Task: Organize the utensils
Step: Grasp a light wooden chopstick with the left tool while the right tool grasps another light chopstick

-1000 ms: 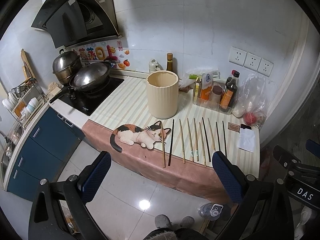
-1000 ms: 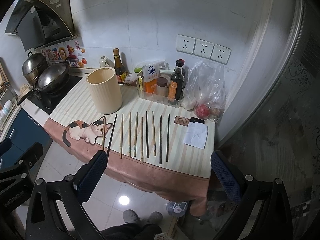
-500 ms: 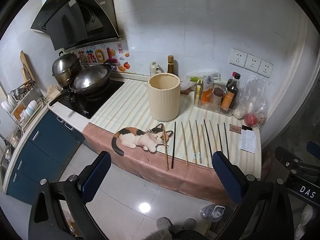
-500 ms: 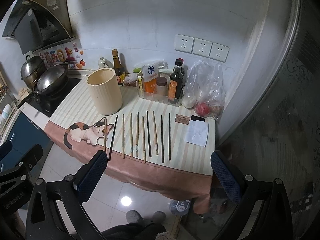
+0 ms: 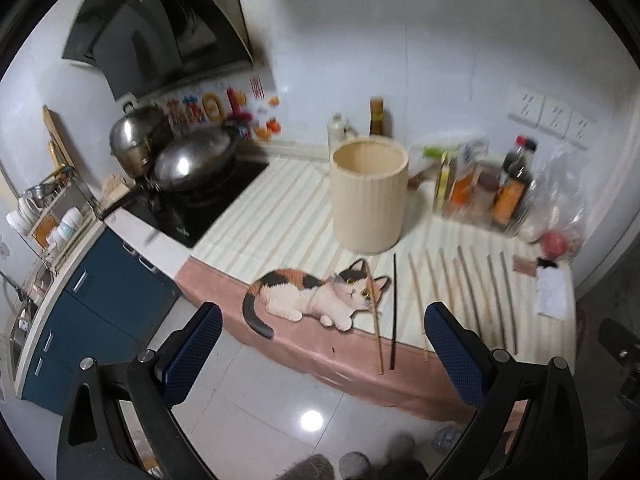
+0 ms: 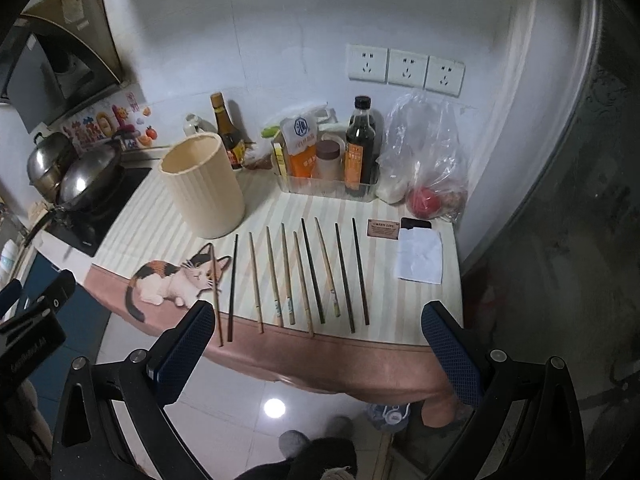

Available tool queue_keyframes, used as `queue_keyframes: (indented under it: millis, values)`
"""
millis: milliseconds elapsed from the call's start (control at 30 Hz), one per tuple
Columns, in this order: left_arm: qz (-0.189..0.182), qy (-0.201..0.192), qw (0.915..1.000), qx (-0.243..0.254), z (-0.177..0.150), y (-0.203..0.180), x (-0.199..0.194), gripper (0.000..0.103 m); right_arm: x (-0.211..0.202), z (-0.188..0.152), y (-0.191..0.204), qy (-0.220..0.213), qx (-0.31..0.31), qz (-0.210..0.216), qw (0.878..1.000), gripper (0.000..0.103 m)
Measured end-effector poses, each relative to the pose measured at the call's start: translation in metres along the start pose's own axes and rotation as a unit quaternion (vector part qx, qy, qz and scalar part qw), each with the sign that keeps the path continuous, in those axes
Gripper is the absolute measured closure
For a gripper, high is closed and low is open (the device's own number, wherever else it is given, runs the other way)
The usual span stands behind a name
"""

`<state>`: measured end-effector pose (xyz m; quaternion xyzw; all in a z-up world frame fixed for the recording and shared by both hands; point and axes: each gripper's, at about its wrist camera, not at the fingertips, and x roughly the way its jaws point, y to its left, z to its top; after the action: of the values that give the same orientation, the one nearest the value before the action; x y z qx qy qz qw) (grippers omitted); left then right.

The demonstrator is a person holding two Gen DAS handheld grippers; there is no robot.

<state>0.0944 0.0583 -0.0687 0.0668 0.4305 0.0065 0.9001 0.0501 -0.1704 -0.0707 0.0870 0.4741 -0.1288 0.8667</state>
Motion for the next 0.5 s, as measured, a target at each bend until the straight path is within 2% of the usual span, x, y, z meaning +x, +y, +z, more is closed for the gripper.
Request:
queue_keyframes:
  millis: [133,200,400,500]
  values:
    - [0.014,0.046,0.9988,0.004,-0.003,-0.001,0.057,0.000,0.051,0.008,-0.001,0.035,0.009,0.004,0.999,0.003]
    - [0.017,0.078,0.9968,-0.002,-0.006,-0.002,0.090,0.000,0.075,0.013,-0.001,0.053,0.006,0.006,0.999,0.018]
    - [0.020,0.155,0.9875,-0.021,-0.015,-0.011,0.171,0.002,0.178,0.031,-0.001,0.122,0.000,0.031,0.992,0.041]
    - [0.005,0.196,0.9798,-0.039,-0.019,-0.020,0.209,0.020,0.225,0.036,0.000,0.160,0.002,0.046,0.986,0.043]
